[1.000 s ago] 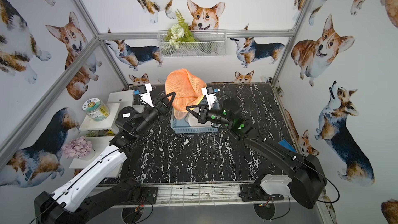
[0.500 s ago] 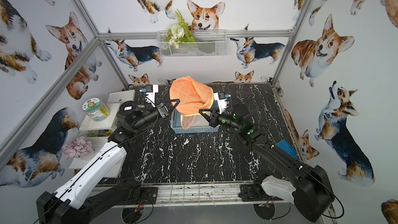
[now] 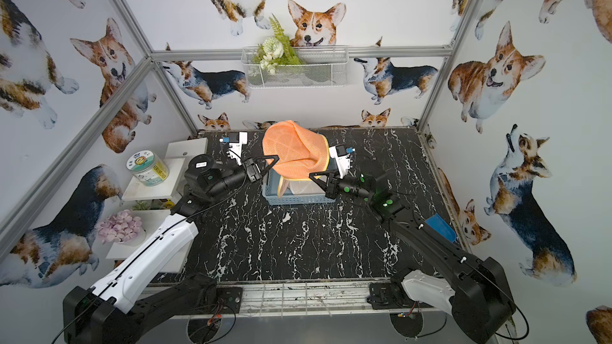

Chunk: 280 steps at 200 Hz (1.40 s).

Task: Turn the laundry bag inside out
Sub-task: Turn over the laundry bag.

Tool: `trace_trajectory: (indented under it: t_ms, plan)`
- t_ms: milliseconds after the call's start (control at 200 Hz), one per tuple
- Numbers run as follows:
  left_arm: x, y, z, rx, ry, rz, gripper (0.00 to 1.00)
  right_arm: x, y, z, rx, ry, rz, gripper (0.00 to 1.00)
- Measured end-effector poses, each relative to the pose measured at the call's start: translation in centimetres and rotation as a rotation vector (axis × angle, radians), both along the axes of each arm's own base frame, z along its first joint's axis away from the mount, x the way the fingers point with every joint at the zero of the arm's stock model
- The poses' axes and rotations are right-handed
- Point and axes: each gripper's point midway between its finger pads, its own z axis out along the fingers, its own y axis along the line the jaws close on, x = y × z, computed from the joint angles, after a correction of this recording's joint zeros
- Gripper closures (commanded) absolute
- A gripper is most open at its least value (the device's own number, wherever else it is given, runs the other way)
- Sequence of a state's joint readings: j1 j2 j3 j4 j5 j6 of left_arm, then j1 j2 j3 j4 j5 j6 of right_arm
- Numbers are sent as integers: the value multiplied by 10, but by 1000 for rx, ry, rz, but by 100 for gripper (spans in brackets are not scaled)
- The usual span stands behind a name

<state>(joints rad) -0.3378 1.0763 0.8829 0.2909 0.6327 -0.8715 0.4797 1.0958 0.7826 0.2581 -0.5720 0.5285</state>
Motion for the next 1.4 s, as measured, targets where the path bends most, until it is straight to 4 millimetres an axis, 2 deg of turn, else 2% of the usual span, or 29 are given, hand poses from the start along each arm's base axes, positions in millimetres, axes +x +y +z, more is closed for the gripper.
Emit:
trace_trajectory:
  t_ms: [85,270,455,556,726,826,851,926,976,1056,1081,1106,1156,1276,1401]
  plan:
    - [0,0,5,-5,-10,-1,100,1,-3,0,-5,-7,-19,100]
    - [4,4,3,17,-15,34,100,2,-10,-13,-18,5,-63,100]
    - [4,2,7,15,-44,20,100,-12,-12,0,46,-59,-29,100]
    - [13,-1,11,-2,-41,19,100,5,-11,0,26,-32,-67,100]
    - [24,0,17,-69,7,11,100,27,-8,-11,-10,13,-100,100]
    - [24,-2,16,-98,36,-15,100,29,-22,-5,2,-7,-134,100]
    - [23,-3,17,-100,36,-24,100,23,-24,-2,12,-23,-125,93]
    - [16,-7,21,-107,24,-68,100,0,-26,13,60,-100,-63,63]
    - [21,-1,35,-132,-32,-30,100,-4,-31,8,58,-88,-63,45]
    - [26,11,60,-179,-145,32,100,-6,-32,-1,73,-37,-47,27]
    - [23,9,63,-185,-162,21,100,-11,-29,-3,83,-26,-22,23]
    - [20,7,64,-190,-173,8,100,-15,-27,-2,99,-29,3,13]
    - [18,5,64,-203,-178,-6,100,-22,-24,2,146,-23,43,1]
    - [18,5,58,-223,-171,-14,100,-27,-19,15,256,-11,105,0]
    - [12,2,53,-224,-172,-46,100,-33,-16,51,346,-64,173,0]
